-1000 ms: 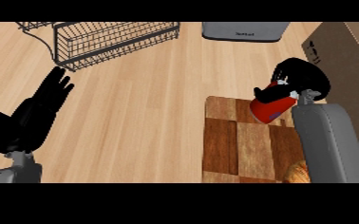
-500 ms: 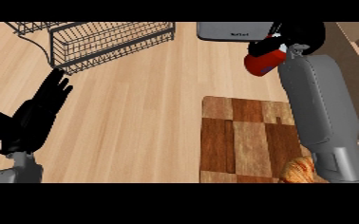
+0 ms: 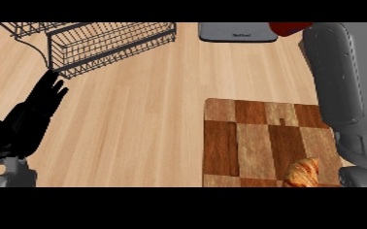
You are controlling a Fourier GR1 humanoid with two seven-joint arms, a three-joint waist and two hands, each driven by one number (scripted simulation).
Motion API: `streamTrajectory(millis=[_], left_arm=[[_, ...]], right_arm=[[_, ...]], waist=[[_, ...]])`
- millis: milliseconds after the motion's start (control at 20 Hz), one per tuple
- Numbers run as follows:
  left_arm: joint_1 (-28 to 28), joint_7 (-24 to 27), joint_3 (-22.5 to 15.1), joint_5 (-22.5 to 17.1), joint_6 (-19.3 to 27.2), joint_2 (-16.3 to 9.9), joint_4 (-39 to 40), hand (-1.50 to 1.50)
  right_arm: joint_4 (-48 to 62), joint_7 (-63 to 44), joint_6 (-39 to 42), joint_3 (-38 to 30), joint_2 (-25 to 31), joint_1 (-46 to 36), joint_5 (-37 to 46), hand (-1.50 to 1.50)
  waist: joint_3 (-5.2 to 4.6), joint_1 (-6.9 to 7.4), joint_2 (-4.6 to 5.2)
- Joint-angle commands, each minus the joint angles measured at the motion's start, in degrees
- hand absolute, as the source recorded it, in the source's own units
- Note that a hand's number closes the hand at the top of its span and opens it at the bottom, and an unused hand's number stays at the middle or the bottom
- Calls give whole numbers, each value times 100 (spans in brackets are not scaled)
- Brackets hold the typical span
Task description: Pick the can from the cutting board and place it in the cardboard box
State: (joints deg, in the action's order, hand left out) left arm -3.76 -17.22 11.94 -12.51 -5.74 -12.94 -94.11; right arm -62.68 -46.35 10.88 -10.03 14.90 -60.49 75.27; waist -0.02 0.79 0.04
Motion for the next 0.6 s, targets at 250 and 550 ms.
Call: streamTrajectory(millis=[250, 550], left_arm=[[196, 22, 206, -216, -224, -95, -9, 0], [43, 12, -116, 166, 112, 198, -171, 0]], right_arm=[[381, -124, -330, -400, 800, -206, 116, 150], [672, 501, -184, -485, 1358, 71, -59, 150]], waist=[[1, -14, 5], [2, -51, 1]])
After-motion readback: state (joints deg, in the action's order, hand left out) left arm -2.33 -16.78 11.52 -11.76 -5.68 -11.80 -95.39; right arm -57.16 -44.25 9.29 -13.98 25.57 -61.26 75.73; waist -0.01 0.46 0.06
